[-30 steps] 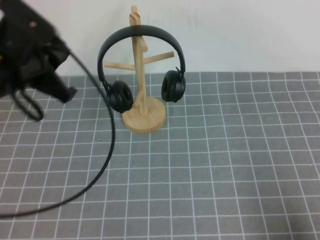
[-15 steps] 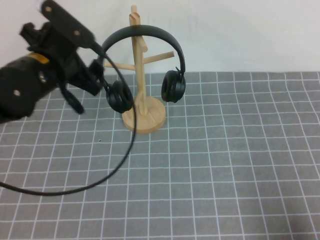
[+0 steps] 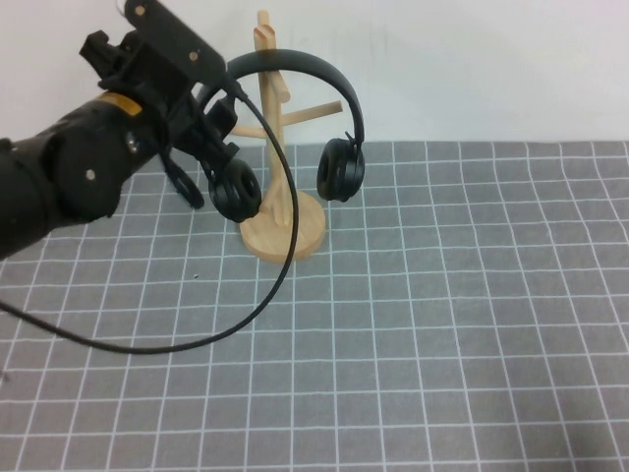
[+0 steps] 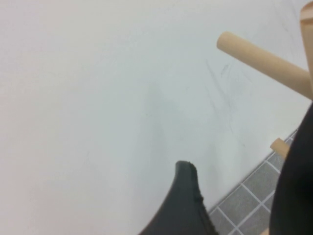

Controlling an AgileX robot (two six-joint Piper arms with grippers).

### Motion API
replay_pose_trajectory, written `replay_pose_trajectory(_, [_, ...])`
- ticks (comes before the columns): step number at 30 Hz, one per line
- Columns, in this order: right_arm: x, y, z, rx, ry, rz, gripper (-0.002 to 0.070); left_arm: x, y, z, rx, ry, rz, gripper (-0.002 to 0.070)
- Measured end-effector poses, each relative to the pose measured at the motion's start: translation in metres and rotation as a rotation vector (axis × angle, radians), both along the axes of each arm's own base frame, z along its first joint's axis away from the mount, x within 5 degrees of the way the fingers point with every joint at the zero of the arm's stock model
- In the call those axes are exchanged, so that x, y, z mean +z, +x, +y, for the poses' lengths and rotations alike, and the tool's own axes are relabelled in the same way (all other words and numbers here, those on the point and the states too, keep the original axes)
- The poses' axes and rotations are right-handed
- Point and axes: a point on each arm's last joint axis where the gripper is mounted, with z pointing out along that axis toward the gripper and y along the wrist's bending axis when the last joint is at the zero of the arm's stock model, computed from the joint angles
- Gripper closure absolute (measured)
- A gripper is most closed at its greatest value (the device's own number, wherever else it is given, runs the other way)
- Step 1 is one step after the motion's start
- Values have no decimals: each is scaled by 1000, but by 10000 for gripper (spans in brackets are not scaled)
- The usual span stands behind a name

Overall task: Take out the headphones from the headphone stand
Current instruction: Pick up the headphones from the headphone stand

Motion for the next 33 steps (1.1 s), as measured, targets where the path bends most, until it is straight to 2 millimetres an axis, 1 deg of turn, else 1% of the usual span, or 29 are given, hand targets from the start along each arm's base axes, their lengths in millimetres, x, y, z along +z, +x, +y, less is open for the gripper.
replay_pose_trajectory(6, [0, 0, 0, 0, 0, 0, 685, -9, 19, -8, -11, 30, -2, 151])
replay_pose_trajectory(7, [0, 0, 0, 0, 2, 0, 685, -10, 21, -9, -12, 32, -1, 157])
replay_pose_trajectory(9, [0, 0, 0, 0, 2, 0, 685, -11, 26, -11, -12, 34, -4, 191])
replay_pose_trajectory(11, [0, 0, 0, 0, 2, 0, 685, -12, 29, -12, -12, 33, -5, 251])
replay_pose_trajectory(13, [0, 0, 0, 0, 2, 0, 685, -13, 30, -13, -12, 34, -3, 337])
replay_pose_trajectory(16, [0, 0, 0, 0, 2, 0, 685, -13, 30, -13, -14, 36, 0, 527])
replay_pose_trajectory(17, [0, 0, 0, 0, 2, 0, 685, -14, 31, -13, -15, 39, 1, 575])
replay_pose_trajectory(19, [0, 0, 0, 0, 2, 0, 685, -14, 30, -13, -16, 41, 3, 621])
replay_pose_trajectory(22, [0, 0, 0, 0, 2, 0, 685, -12, 29, -14, -22, 43, 6, 628])
replay_pose_trajectory(24, [0, 0, 0, 0, 2, 0, 685, -4, 24, -12, -24, 21, 11, 628])
replay_pose_trajectory(26, [0, 0, 0, 0, 2, 0, 683, 10, 15, -10, -28, -14, 18, 628])
replay_pose_trajectory(29, [0, 0, 0, 0, 2, 0, 685, 38, -6, -4, -40, -85, 52, 628])
replay_pose_trajectory(33, [0, 0, 0, 0, 2, 0, 685, 68, -44, 5, -72, -160, 166, 628])
